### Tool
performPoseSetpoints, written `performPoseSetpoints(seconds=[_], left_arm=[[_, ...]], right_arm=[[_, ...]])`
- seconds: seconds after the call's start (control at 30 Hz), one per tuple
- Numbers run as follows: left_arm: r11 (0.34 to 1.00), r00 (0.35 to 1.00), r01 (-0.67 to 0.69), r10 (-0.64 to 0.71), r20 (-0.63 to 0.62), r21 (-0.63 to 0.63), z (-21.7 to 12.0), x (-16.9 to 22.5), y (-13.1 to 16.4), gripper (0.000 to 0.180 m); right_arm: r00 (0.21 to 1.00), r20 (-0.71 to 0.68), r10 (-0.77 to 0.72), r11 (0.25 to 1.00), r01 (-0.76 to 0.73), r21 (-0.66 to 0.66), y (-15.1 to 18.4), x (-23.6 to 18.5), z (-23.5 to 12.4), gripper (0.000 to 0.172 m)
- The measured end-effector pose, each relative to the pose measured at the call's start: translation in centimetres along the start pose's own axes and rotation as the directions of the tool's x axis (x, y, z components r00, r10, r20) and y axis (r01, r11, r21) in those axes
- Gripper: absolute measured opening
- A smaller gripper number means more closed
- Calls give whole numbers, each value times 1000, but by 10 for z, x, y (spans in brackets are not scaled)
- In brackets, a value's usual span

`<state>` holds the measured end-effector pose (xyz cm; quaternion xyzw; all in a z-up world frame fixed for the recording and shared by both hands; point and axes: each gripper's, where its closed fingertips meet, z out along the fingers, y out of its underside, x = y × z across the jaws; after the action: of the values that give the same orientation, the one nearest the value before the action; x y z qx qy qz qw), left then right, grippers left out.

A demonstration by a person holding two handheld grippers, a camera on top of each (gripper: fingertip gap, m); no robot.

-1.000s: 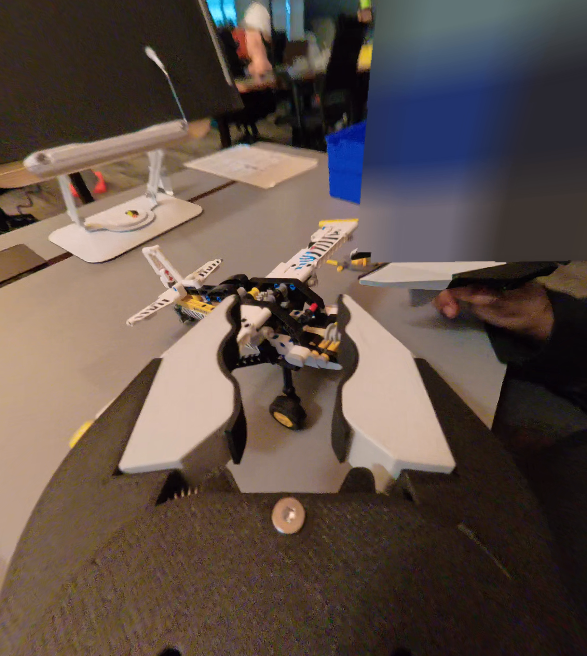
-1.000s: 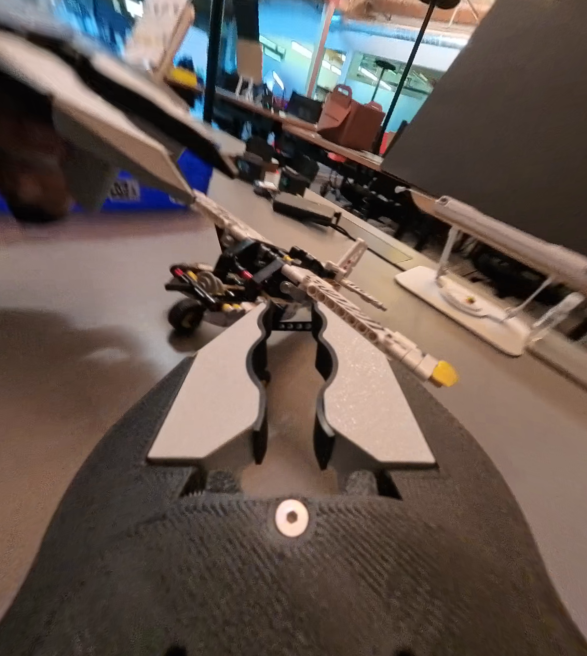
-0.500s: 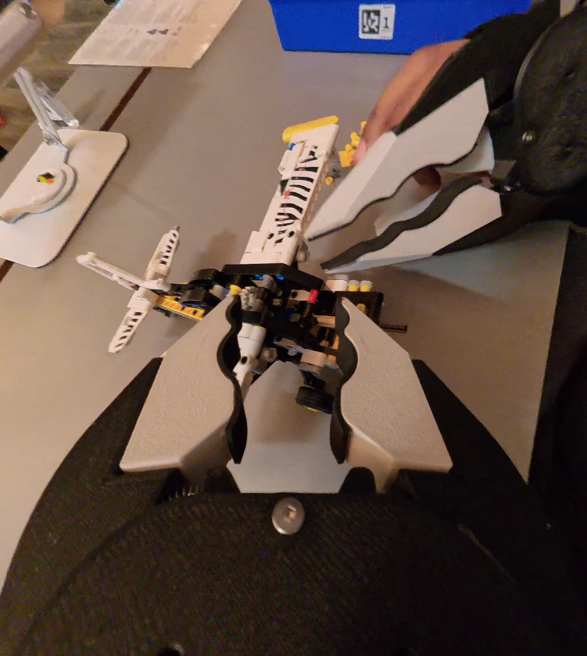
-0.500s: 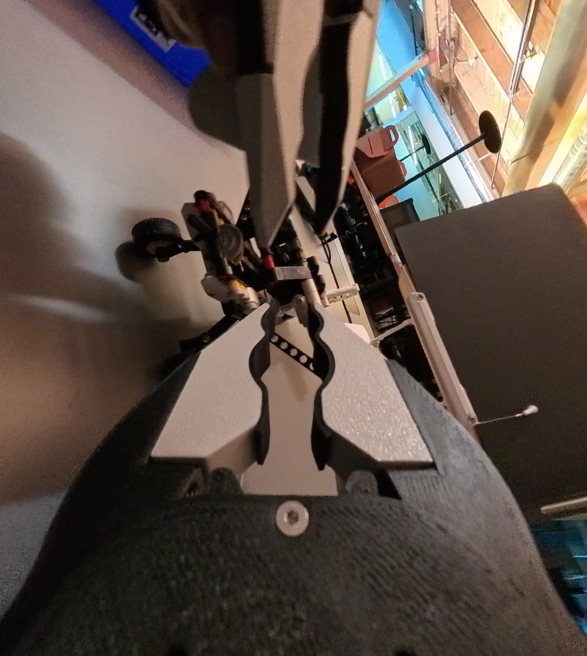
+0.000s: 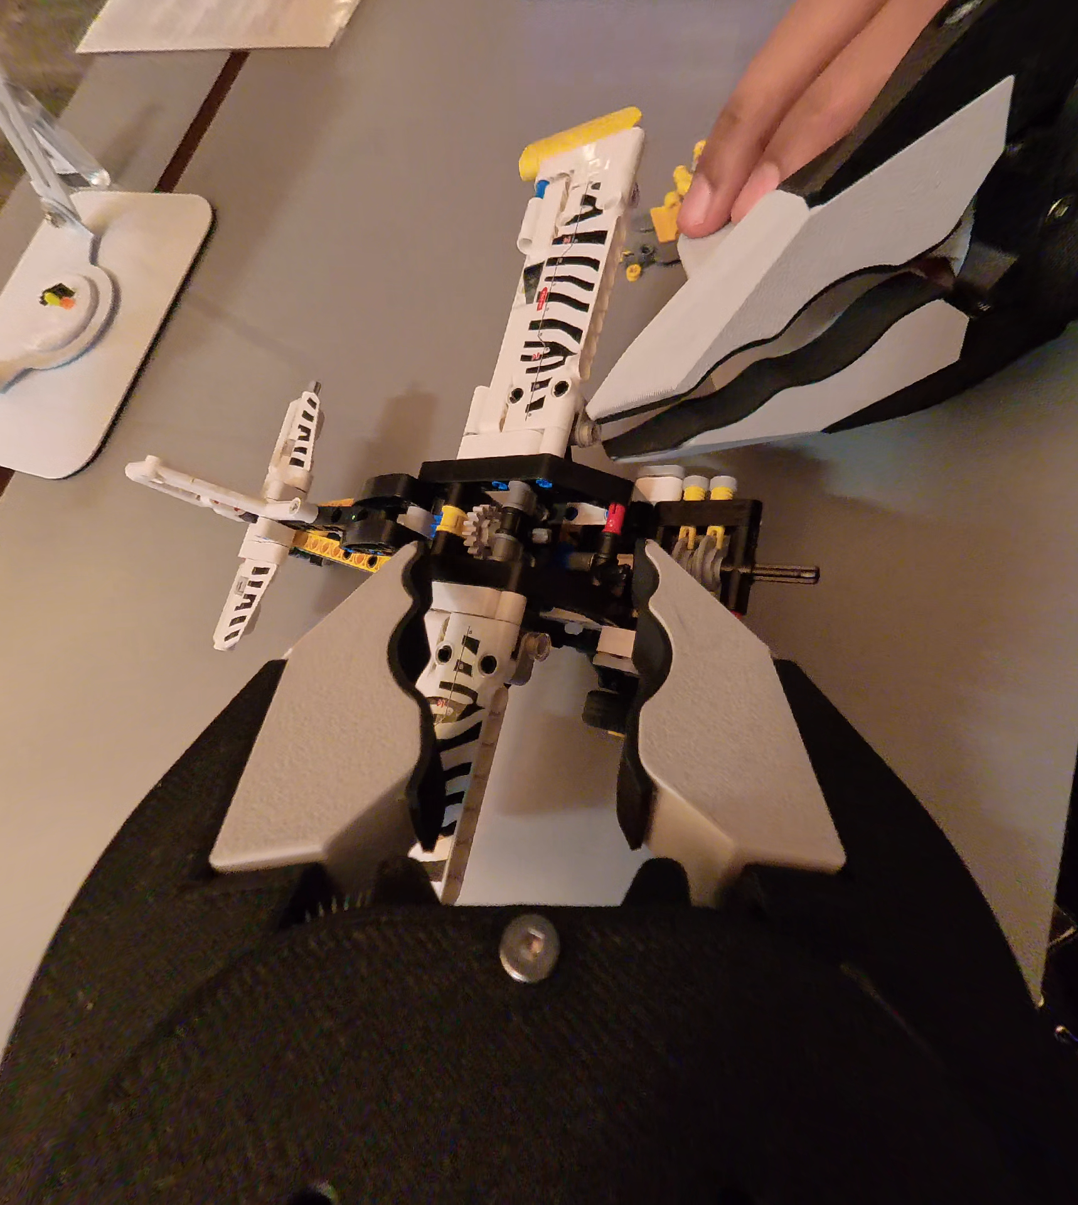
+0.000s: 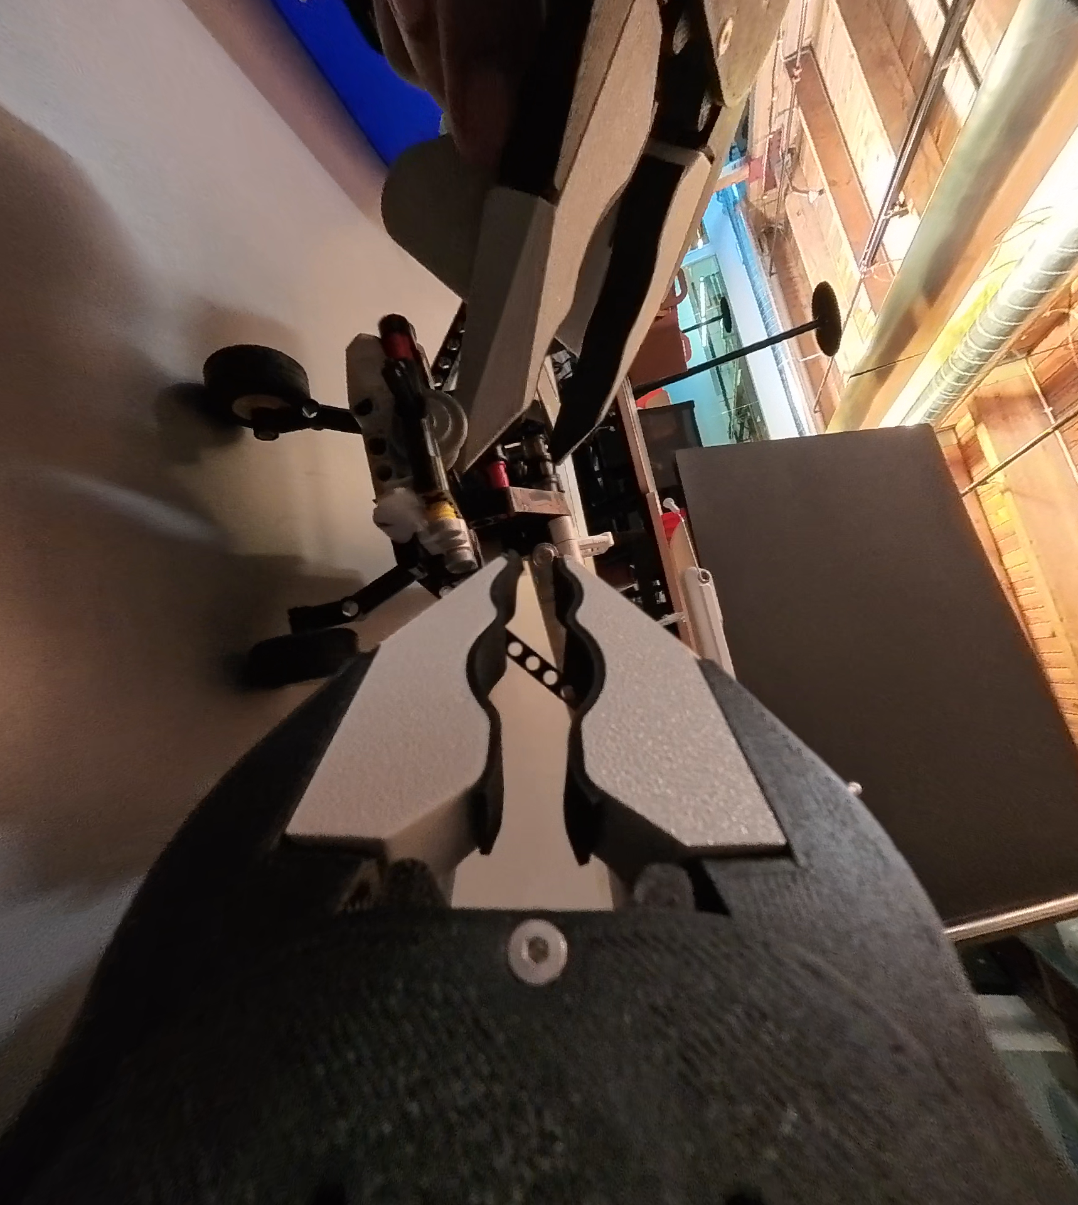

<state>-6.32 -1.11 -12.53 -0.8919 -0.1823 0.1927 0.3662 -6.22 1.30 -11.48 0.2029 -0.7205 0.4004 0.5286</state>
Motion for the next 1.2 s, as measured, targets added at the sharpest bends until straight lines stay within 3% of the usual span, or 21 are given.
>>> performPoseSetpoints(seconds=[0.7,1.2], left_arm=[[1000,1000,-19,19,12,0,3,-3,-1,59],[998,998,-66,66,5,-3,3,1,-1,53]], right_arm=[[999,-28,-34,999,33,-28,8,-5,-3,10],[1000,-1,5,1000,-5,25,3,0,1,12]])
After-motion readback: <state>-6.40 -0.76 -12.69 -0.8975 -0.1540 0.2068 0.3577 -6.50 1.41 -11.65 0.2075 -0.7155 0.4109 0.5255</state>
